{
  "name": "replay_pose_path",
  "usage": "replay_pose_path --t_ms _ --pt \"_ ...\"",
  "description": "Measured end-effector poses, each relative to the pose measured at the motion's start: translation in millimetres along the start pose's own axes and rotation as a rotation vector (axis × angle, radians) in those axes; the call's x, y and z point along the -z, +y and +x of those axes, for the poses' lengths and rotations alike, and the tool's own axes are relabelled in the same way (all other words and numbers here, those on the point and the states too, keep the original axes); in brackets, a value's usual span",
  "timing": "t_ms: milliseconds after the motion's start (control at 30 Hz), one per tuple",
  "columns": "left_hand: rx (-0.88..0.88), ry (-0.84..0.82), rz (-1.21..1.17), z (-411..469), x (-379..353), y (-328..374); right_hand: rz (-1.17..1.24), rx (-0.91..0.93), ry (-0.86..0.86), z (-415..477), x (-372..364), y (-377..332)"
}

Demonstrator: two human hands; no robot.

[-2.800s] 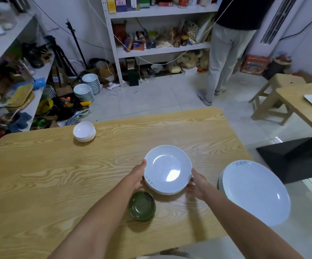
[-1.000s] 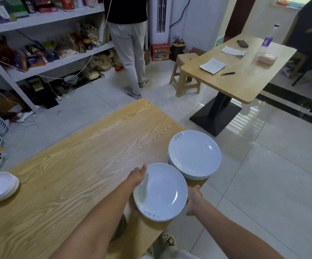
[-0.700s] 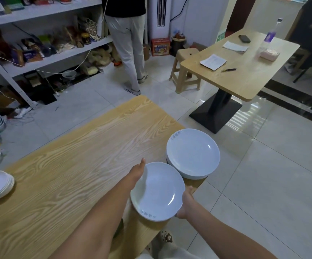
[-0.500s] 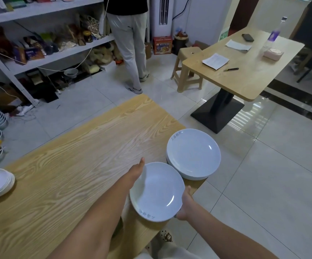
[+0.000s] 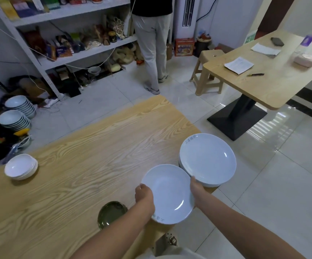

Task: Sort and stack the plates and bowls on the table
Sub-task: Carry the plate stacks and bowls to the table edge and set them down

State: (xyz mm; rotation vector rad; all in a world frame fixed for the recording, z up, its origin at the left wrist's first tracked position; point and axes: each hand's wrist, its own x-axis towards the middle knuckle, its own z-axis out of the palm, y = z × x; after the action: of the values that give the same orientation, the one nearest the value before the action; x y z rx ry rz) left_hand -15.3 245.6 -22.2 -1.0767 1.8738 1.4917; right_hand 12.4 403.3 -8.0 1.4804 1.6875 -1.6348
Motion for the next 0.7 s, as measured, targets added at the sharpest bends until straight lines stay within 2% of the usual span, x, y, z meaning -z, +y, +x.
replay_pose_path --t_ms 133,233,367,433,500,567,700 --pt "0.021 -0.024 -0.036 1 2 -2 0.065 0.022 -0.042 -5 -7 -6" --pt "0.030 -0.026 -0.045 0 2 -2 0.220 -0.036 -0.092 -8 -7 -10" --pt "0.000 -0.024 0.044 2 2 5 0.294 -0.066 0.025 -17 -4 -3" --pt "-0.053 -0.029 0.127 6 3 13 0.413 -0.192 0.063 -21 -5 10" --pt "-0.108 -0.064 0.173 13 3 23 0.537 -0.337 -0.003 -26 -6 24" --pt "-0.158 -0.128 0.205 20 3 34 0.569 -0.391 -0.073 -32 -10 34" --pt "-0.173 -0.244 0.194 30 2 47 0.667 -0.349 -0.178 -27 -10 47"
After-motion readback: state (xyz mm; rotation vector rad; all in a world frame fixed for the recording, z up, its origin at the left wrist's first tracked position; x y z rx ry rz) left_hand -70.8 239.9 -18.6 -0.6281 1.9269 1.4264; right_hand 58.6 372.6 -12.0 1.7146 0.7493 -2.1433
